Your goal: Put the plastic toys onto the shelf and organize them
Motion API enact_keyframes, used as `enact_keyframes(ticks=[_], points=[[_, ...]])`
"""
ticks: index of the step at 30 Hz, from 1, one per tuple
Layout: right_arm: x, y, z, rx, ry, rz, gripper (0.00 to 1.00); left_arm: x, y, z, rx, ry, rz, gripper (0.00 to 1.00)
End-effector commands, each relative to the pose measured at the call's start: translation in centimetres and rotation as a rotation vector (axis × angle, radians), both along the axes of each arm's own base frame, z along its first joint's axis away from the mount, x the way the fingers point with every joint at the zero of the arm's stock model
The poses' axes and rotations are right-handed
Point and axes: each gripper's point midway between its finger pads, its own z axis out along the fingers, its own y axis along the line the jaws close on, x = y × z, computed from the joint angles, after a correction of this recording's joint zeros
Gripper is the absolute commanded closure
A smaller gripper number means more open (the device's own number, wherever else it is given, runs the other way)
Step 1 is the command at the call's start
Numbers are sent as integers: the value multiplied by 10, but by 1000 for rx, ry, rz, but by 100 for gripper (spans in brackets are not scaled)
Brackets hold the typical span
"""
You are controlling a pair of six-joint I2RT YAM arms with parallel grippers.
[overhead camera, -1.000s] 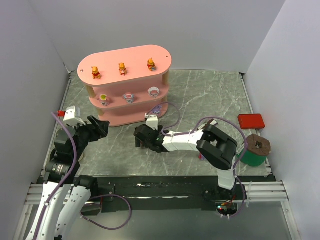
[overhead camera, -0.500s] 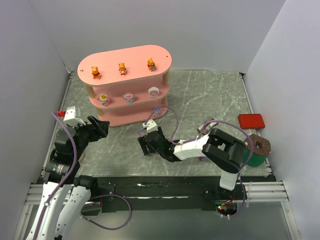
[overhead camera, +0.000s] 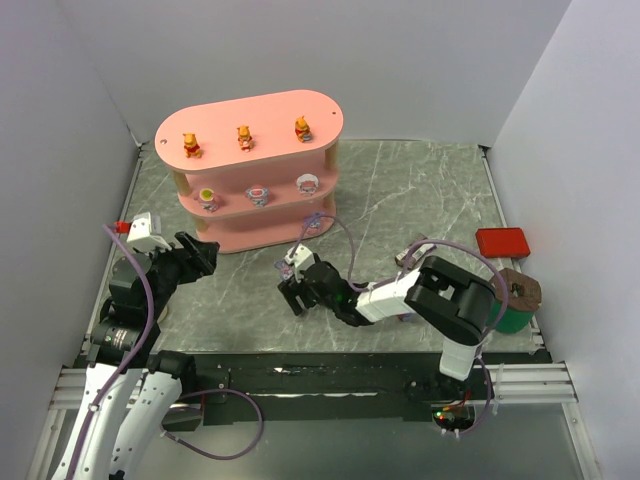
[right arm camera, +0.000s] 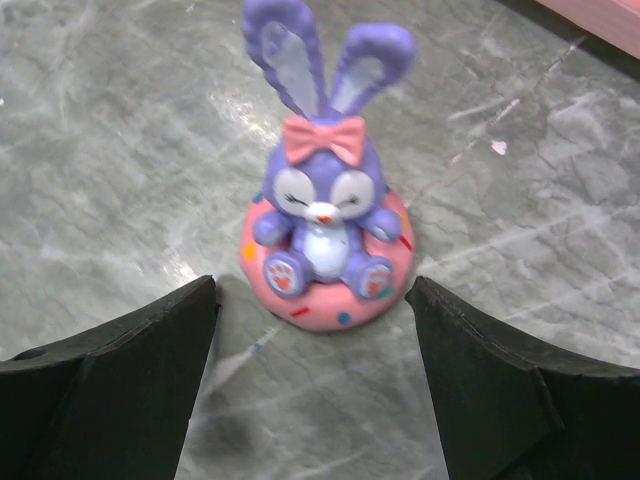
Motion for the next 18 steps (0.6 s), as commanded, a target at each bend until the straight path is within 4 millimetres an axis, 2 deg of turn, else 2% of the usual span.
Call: enact_keyframes(ticks=[1, 16, 18], points=[[3, -7, 16, 44, -23, 52, 15, 2, -4, 10, -16, -37, -19, 22], [13, 13, 10, 45, -64, 135, 24, 3, -4, 9, -15, -31, -17, 22], [17, 14, 8, 36, -69, 120, 32, 3, -4, 9, -16, -31, -15, 22]])
